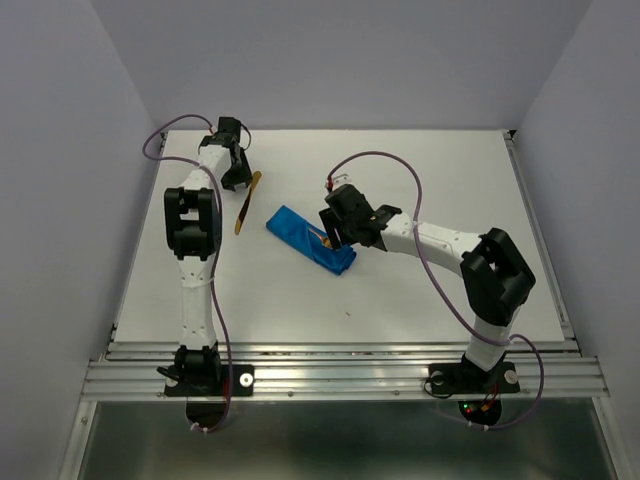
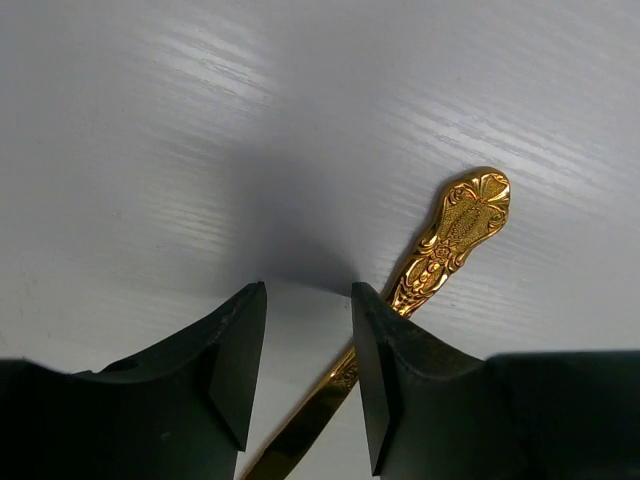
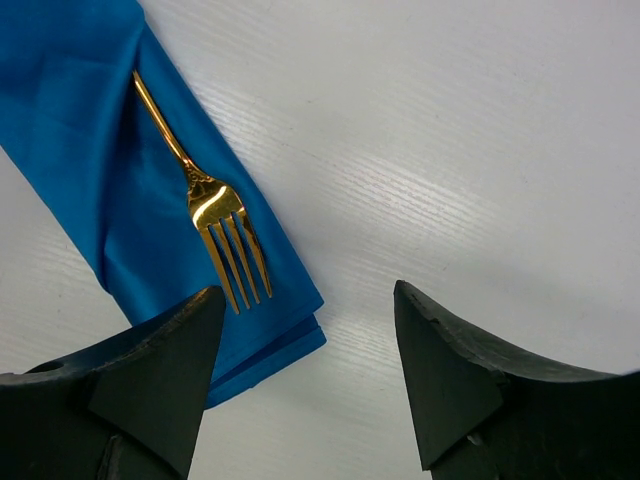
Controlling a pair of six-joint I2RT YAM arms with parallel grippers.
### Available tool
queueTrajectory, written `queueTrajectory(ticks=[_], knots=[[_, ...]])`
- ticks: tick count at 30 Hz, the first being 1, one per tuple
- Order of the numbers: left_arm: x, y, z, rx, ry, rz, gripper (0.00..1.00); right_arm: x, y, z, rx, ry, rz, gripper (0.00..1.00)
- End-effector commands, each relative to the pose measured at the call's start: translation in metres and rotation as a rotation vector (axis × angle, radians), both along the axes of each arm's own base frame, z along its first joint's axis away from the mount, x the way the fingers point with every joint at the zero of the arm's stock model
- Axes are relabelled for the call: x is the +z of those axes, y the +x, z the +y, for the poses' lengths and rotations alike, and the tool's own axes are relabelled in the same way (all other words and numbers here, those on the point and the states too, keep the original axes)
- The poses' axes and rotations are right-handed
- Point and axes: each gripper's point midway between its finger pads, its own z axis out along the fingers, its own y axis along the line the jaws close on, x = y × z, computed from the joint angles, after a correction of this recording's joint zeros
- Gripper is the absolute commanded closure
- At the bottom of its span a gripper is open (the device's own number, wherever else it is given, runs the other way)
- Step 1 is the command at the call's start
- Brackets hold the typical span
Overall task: Fold the napkin into a case and place the utensils inside
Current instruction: Move the knife to the center of the board.
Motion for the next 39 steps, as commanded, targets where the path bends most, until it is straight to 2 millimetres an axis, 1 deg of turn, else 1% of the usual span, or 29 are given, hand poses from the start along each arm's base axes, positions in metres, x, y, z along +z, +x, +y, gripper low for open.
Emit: queueTrajectory(ticks=[1, 2, 4, 5, 6, 7, 8, 9, 14, 15, 16, 17, 18, 20, 21, 22, 23, 24, 25, 28, 29, 30, 32, 34, 35, 36, 37, 38, 39], knots=[[-0.012, -0.012, -0.012, -0.043, -0.009, 0.078, 0.51, 0.030, 0.015, 0.007, -0.030, 0.072, -0.082, 0.26], [-0.016, -0.015, -0.010, -0.037, -0.004, 0.089, 0.51, 0.032, 0.015, 0.007, -0.030, 0.076, -0.087, 0.26], [-0.014, -0.017, -0.008, -0.028, 0.004, 0.078, 0.51, 0.032, 0.014, 0.006, -0.029, 0.078, -0.087, 0.26], [-0.022, -0.025, -0.007, -0.021, 0.009, 0.098, 0.51, 0.034, 0.013, 0.006, -0.030, 0.081, -0.089, 0.26], [-0.021, -0.025, -0.006, -0.015, 0.010, 0.084, 0.51, 0.035, 0.013, 0.006, -0.030, 0.087, -0.091, 0.26], [-0.012, -0.023, -0.006, -0.011, 0.006, 0.059, 0.51, 0.034, 0.011, 0.005, -0.029, 0.084, -0.087, 0.26], [-0.015, -0.029, -0.008, -0.015, -0.004, 0.069, 0.51, 0.033, 0.010, 0.004, -0.029, 0.087, -0.084, 0.26], [-0.005, -0.025, -0.010, -0.020, -0.013, 0.030, 0.51, 0.032, 0.009, 0.004, -0.029, 0.086, -0.083, 0.26], [0.003, -0.031, -0.016, -0.048, -0.006, 0.025, 0.51, 0.030, 0.004, 0.001, -0.027, 0.091, -0.070, 0.26], [0.000, -0.032, -0.017, -0.050, -0.005, 0.028, 0.51, 0.029, 0.004, 0.001, -0.029, 0.092, -0.069, 0.26], [0.009, -0.031, -0.017, -0.046, -0.009, 0.006, 0.51, 0.029, 0.003, 0.001, -0.029, 0.091, -0.067, 0.26], [0.012, -0.032, -0.017, -0.042, -0.006, -0.005, 0.51, 0.029, 0.003, 0.001, -0.028, 0.096, -0.068, 0.26], [0.021, -0.031, -0.017, -0.034, -0.007, -0.037, 0.48, 0.028, 0.002, 0.001, -0.026, 0.095, -0.064, 0.26], [0.027, -0.032, -0.012, -0.014, 0.007, -0.061, 0.46, 0.028, 0.002, 0.001, -0.023, 0.097, -0.064, 0.26], [0.033, -0.029, -0.011, -0.006, 0.012, -0.082, 0.45, 0.029, 0.001, 0.001, -0.024, 0.099, -0.064, 0.26], [0.044, -0.029, -0.007, 0.019, 0.030, -0.104, 0.44, 0.030, 0.001, 0.002, -0.021, 0.104, -0.064, 0.26], [0.047, -0.029, -0.006, 0.022, 0.035, -0.112, 0.44, 0.032, 0.001, 0.004, -0.015, 0.114, -0.068, 0.26], [0.057, -0.026, -0.006, 0.020, 0.033, -0.137, 0.43, 0.034, 0.001, 0.004, -0.012, 0.120, -0.071, 0.26], [0.060, -0.025, -0.006, 0.017, 0.033, -0.146, 0.43, 0.036, 0.001, 0.005, -0.009, 0.129, -0.072, 0.26], [0.066, -0.024, -0.016, -0.025, 0.028, -0.158, 0.39, 0.038, 0.000, 0.008, 0.000, 0.142, -0.073, 0.25], [0.067, -0.024, -0.022, -0.045, 0.026, -0.160, 0.38, 0.037, 0.001, 0.009, 0.000, 0.143, -0.071, 0.25], [0.065, -0.023, -0.025, -0.068, 0.033, -0.156, 0.36, 0.036, 0.001, 0.009, -0.002, 0.140, -0.069, 0.25], [0.056, -0.024, -0.034, -0.105, 0.018, -0.136, 0.34, 0.031, 0.000, 0.009, -0.001, 0.135, -0.060, 0.25], [0.041, -0.024, -0.040, -0.133, 0.010, -0.102, 0.32, 0.029, -0.001, 0.008, -0.002, 0.133, -0.056, 0.25], [0.037, -0.023, -0.040, -0.137, 0.008, -0.093, 0.31, 0.027, -0.001, 0.008, -0.002, 0.132, -0.052, 0.25], [0.026, -0.022, -0.040, -0.139, 0.013, -0.064, 0.31, 0.027, -0.002, 0.008, -0.002, 0.134, -0.051, 0.25], [0.020, -0.022, -0.040, -0.145, 0.017, -0.047, 0.31, 0.027, -0.002, 0.007, -0.002, 0.132, -0.048, 0.25], [0.021, -0.016, -0.041, -0.144, 0.020, -0.053, 0.32, 0.028, -0.002, 0.007, -0.002, 0.134, -0.051, 0.25], [0.008, -0.019, -0.040, -0.146, 0.023, -0.018, 0.33, 0.028, -0.002, 0.007, -0.003, 0.133, -0.051, 0.25]])
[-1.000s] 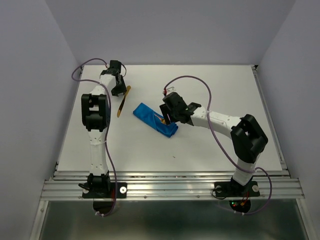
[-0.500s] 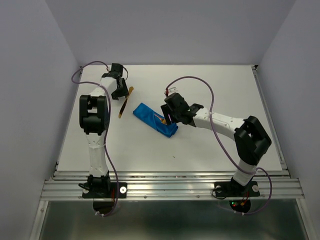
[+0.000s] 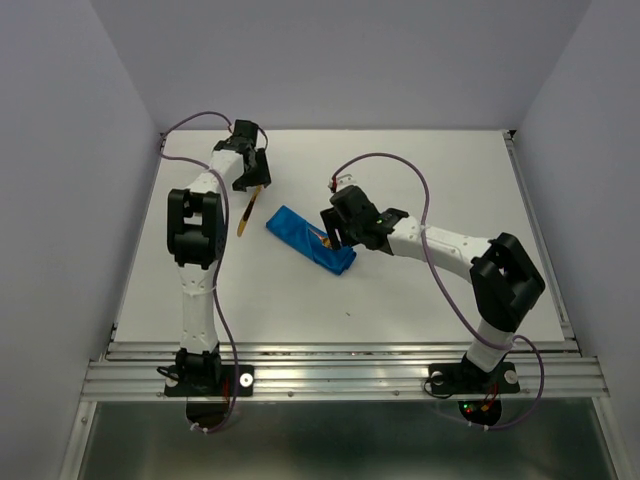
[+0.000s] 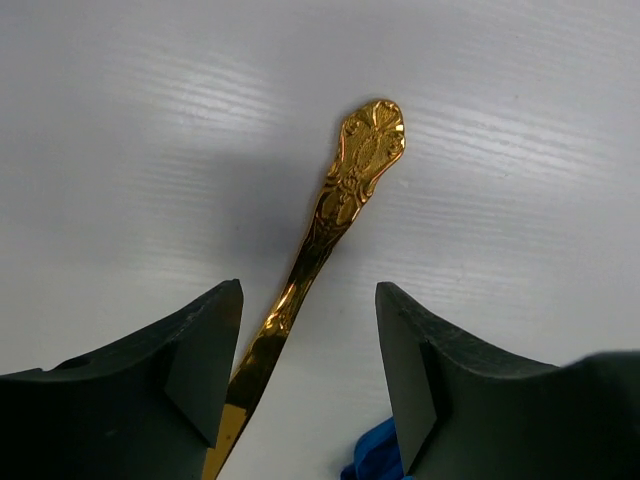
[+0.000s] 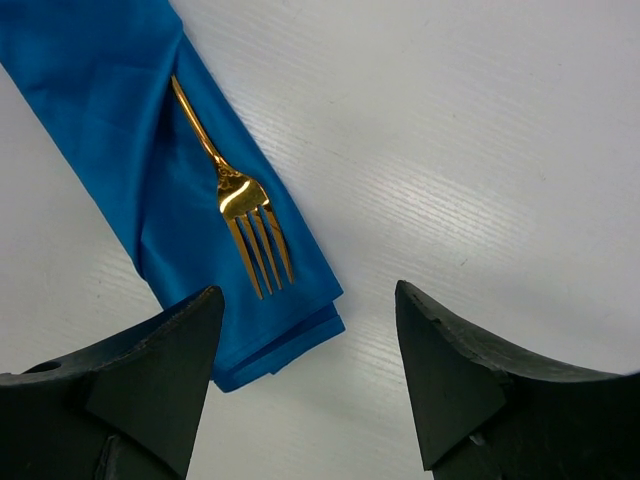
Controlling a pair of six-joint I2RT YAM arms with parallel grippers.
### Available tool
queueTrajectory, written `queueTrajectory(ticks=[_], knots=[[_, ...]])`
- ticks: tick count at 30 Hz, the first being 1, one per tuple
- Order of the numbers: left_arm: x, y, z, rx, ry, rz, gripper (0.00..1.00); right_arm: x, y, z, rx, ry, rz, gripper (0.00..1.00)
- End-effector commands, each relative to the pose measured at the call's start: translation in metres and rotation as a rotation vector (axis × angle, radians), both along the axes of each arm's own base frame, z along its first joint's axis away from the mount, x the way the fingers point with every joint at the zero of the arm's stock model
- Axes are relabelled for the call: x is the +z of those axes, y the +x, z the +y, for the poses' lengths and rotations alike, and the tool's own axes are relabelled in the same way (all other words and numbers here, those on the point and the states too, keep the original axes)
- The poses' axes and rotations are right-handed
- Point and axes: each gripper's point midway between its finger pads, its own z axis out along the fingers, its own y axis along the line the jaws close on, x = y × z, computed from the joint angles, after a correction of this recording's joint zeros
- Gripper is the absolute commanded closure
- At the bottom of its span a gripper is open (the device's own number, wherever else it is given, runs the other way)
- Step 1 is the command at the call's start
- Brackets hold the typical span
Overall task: Fold the napkin into a case and place the utensils inside
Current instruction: Move the knife to the center of the board.
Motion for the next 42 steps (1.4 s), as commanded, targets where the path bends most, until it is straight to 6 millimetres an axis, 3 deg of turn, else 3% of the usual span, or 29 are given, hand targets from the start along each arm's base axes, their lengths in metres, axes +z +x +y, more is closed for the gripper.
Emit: queueTrajectory(ticks=[1, 6, 11, 13, 14, 15, 17, 18, 19, 21, 22, 23, 25, 28, 30, 33, 36, 38, 42], knots=[[-0.017, 0.005, -0.001, -0.031, 0.015, 0.052, 0.34, 0.016, 0.005, 0.001, -0.014, 0.050, -0.041, 0.25], [-0.030, 0.001, 0.009, 0.020, 0.063, 0.088, 0.53, 0.021, 0.007, 0.003, -0.018, 0.057, -0.048, 0.25], [-0.039, -0.015, 0.024, 0.081, 0.126, 0.134, 0.59, 0.021, 0.006, 0.003, -0.014, 0.060, -0.045, 0.25], [-0.040, -0.027, 0.025, 0.120, 0.112, 0.142, 0.67, 0.021, 0.005, 0.002, -0.014, 0.058, -0.047, 0.25], [-0.054, -0.040, 0.024, 0.128, 0.099, 0.160, 0.69, 0.022, 0.005, 0.002, -0.015, 0.059, -0.046, 0.25], [-0.046, -0.044, 0.022, 0.151, 0.072, 0.138, 0.72, 0.023, 0.004, 0.001, -0.016, 0.061, -0.049, 0.25], [-0.049, -0.058, 0.022, 0.176, 0.051, 0.140, 0.75, 0.024, 0.003, 0.001, -0.017, 0.065, -0.046, 0.25], [-0.062, -0.076, 0.023, 0.189, 0.045, 0.174, 0.75, 0.024, 0.001, 0.000, -0.017, 0.069, -0.044, 0.25], [-0.053, -0.080, 0.022, 0.205, 0.027, 0.156, 0.75, 0.025, 0.001, 0.000, -0.017, 0.072, -0.044, 0.25], [-0.066, -0.108, 0.018, 0.248, -0.016, 0.194, 0.75, 0.026, -0.002, 0.000, -0.012, 0.081, -0.041, 0.25], [-0.056, -0.113, 0.016, 0.259, -0.040, 0.170, 0.75, 0.025, -0.003, -0.001, -0.012, 0.080, -0.040, 0.25], [-0.068, -0.137, 0.016, 0.291, -0.060, 0.214, 0.75, 0.026, -0.004, 0.000, -0.008, 0.090, -0.035, 0.25], [-0.057, -0.147, 0.011, 0.312, -0.107, 0.177, 0.74, 0.025, -0.007, 0.000, -0.002, 0.093, -0.027, 0.25], [-0.058, -0.182, 0.006, 0.358, -0.159, 0.184, 0.74, 0.024, -0.011, 0.002, 0.009, 0.108, -0.014, 0.25], [-0.066, -0.208, -0.002, 0.382, -0.183, 0.214, 0.72, 0.022, -0.014, 0.003, 0.020, 0.115, -0.003, 0.25], [-0.060, -0.229, -0.022, 0.376, -0.238, 0.205, 0.69, 0.021, -0.017, 0.006, 0.040, 0.127, 0.008, 0.25], [-0.060, -0.244, -0.035, 0.359, -0.266, 0.216, 0.57, 0.024, -0.022, 0.012, 0.066, 0.140, 0.015, 0.25], [-0.052, -0.246, -0.036, 0.356, -0.279, 0.199, 0.48, 0.025, -0.025, 0.018, 0.077, 0.148, 0.023, 0.25], [-0.025, -0.243, -0.036, 0.341, -0.298, 0.143, 0.39, 0.025, -0.036, 0.032, 0.104, 0.171, 0.052, 0.25]])
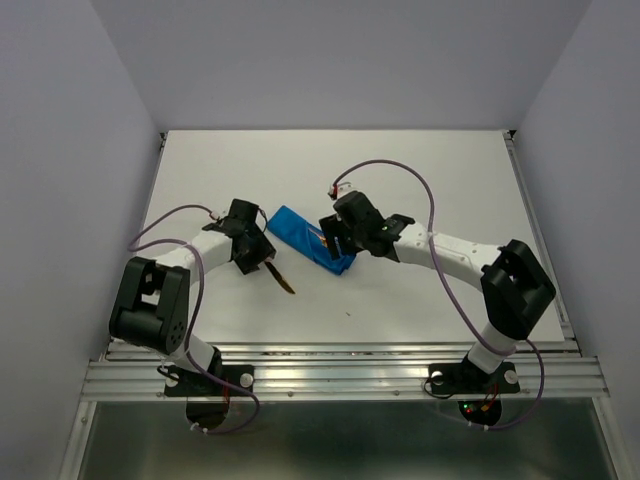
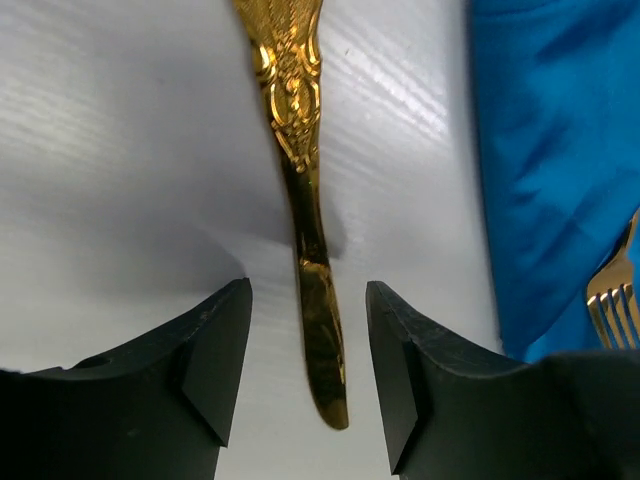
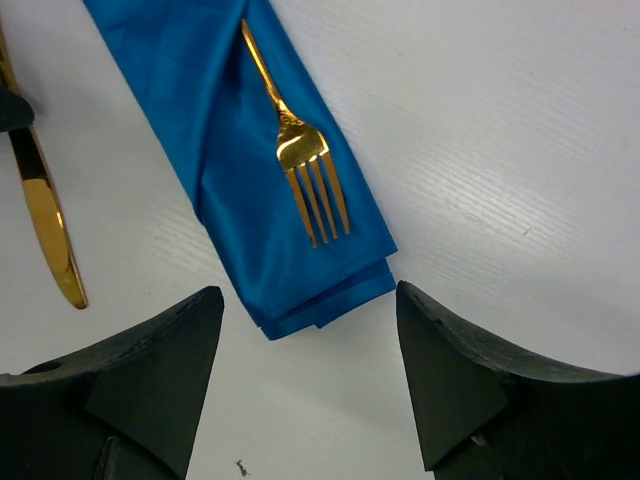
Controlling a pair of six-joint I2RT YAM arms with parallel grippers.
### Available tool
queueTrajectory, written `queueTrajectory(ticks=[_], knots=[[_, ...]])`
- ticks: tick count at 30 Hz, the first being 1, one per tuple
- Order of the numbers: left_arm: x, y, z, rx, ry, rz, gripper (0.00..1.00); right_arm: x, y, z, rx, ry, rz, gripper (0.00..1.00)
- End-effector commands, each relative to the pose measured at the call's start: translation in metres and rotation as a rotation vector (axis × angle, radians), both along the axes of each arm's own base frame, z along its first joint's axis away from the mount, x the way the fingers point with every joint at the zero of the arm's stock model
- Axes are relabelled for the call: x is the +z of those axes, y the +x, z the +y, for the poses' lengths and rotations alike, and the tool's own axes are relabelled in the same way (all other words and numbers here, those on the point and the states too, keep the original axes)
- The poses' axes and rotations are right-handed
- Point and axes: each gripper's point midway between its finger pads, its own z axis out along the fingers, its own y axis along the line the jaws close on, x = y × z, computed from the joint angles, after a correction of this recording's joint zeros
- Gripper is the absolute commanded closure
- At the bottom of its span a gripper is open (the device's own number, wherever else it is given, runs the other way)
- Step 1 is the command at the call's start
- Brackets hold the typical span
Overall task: Fold the napkin into a case and place the utensils inside
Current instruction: Move the knife to the center of the board, then pick up the knife from the center of the board.
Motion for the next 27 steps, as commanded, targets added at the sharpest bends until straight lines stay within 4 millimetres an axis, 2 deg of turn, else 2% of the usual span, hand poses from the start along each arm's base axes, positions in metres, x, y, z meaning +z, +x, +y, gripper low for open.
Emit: queueTrajectory(ticks=[1, 3, 5, 6, 8, 9, 10, 11, 13, 14, 15, 16, 17, 18, 23, 25, 27], knots=[[0.020, -0.022, 0.007, 0.021, 0.001, 0.027, 0.38, 0.027, -0.016, 0.035, 0.063, 0.096, -0.011, 0.25], [0.044, -0.011, 0.012, 0.022, 0.030, -0.035, 0.38, 0.023, -0.023, 0.046, 0.084, 0.099, 0.004, 0.25], [0.066, -0.007, 0.024, 0.013, 0.073, -0.074, 0.38, 0.024, -0.035, 0.065, 0.127, 0.106, 0.006, 0.26], [0.084, -0.001, 0.028, 0.009, 0.084, -0.103, 0.38, 0.016, -0.039, 0.072, 0.143, 0.092, 0.018, 0.27], [0.100, 0.006, 0.038, 0.008, 0.115, -0.124, 0.39, 0.020, -0.042, 0.090, 0.173, 0.097, 0.010, 0.28], [0.113, 0.013, 0.053, 0.020, 0.147, -0.141, 0.39, 0.008, -0.049, 0.101, 0.200, 0.079, 0.029, 0.29], [0.119, 0.017, 0.062, 0.038, 0.167, -0.150, 0.39, 0.005, -0.048, 0.106, 0.211, 0.077, 0.036, 0.30], [0.129, 0.023, 0.079, 0.083, 0.191, -0.171, 0.39, 0.011, -0.049, 0.119, 0.241, 0.087, 0.039, 0.31], [0.140, 0.027, 0.095, 0.096, 0.202, -0.195, 0.39, 0.006, -0.053, 0.135, 0.278, 0.059, 0.053, 0.35], [0.144, 0.029, 0.103, 0.109, 0.206, -0.204, 0.39, -0.012, -0.054, 0.141, 0.290, 0.018, 0.076, 0.35], [0.152, 0.031, 0.116, 0.136, 0.218, -0.211, 0.39, -0.003, -0.052, 0.154, 0.313, 0.014, 0.056, 0.35], [0.154, 0.032, 0.121, 0.137, 0.230, -0.209, 0.39, -0.004, -0.048, 0.159, 0.321, 0.005, 0.054, 0.35], [0.157, 0.032, 0.123, 0.135, 0.233, -0.212, 0.39, -0.020, -0.045, 0.164, 0.325, -0.022, 0.070, 0.35], [0.160, 0.032, 0.134, 0.165, 0.239, -0.214, 0.39, -0.011, -0.043, 0.176, 0.335, -0.010, 0.053, 0.35], [0.165, 0.029, 0.139, 0.168, 0.232, -0.233, 0.39, -0.026, -0.020, 0.198, 0.311, -0.049, 0.029, 0.36], [0.164, 0.026, 0.139, 0.169, 0.228, -0.236, 0.39, -0.041, -0.013, 0.205, 0.303, -0.077, 0.028, 0.36], [0.163, 0.023, 0.138, 0.168, 0.220, -0.237, 0.39, -0.060, -0.014, 0.209, 0.314, -0.091, 0.058, 0.38]])
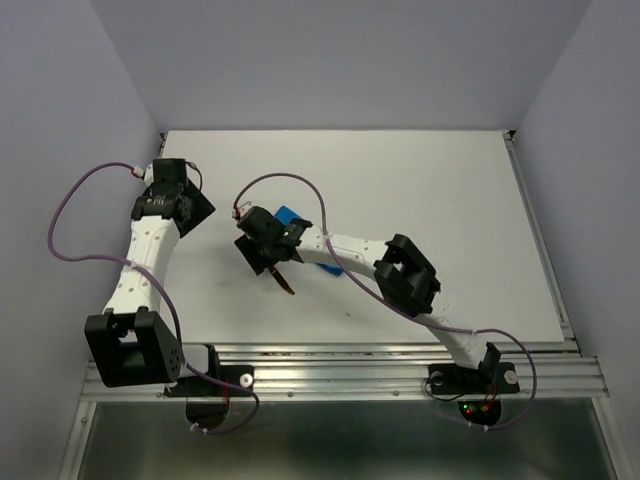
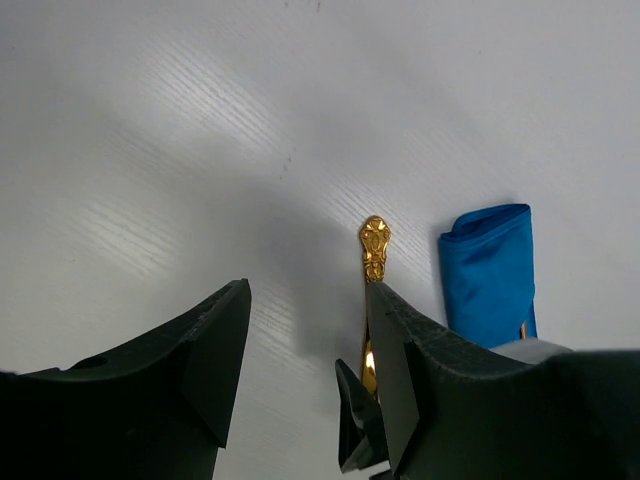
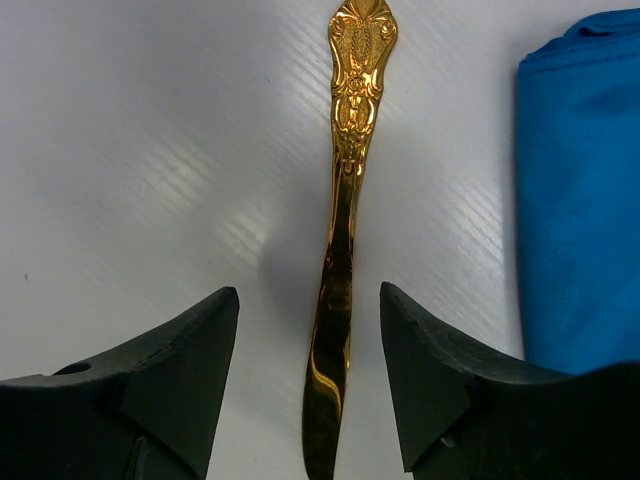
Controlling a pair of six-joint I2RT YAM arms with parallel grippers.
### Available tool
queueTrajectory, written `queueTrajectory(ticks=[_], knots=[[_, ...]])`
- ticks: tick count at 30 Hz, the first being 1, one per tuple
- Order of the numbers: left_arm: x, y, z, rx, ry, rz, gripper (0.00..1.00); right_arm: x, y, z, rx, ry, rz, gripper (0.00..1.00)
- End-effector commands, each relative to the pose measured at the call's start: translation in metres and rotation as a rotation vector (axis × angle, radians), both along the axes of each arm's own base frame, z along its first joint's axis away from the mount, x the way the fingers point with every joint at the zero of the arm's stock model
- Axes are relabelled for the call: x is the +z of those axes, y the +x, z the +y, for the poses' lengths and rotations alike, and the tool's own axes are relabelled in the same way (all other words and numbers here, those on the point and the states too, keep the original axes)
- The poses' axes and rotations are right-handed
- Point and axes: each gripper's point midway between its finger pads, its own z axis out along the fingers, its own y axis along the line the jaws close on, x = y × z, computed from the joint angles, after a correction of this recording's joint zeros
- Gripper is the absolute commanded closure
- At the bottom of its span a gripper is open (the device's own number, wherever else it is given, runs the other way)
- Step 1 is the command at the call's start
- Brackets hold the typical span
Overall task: Fold the napkin into a case and place the utensils inside
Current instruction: Pick up the knife from the center of the board.
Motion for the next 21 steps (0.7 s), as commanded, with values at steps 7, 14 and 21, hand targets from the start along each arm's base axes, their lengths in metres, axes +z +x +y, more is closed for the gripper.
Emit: queueTrajectory(ticks=[7, 14, 21], knots=[[0.020, -0.014, 0.002, 0.005, -0.001, -0.087, 0.39, -0.041, -0.002, 0.002, 0.006, -0.081, 0.050, 0.58], [0.013, -0.013, -0.005, -0.011, -0.035, -0.079, 0.39, -0.053, -0.001, -0.012, -0.008, -0.157, 0.043, 0.86], [0.011, -0.008, -0.009, -0.032, -0.052, -0.076, 0.39, -0.024, -0.002, -0.022, 0.028, -0.133, -0.019, 0.99]])
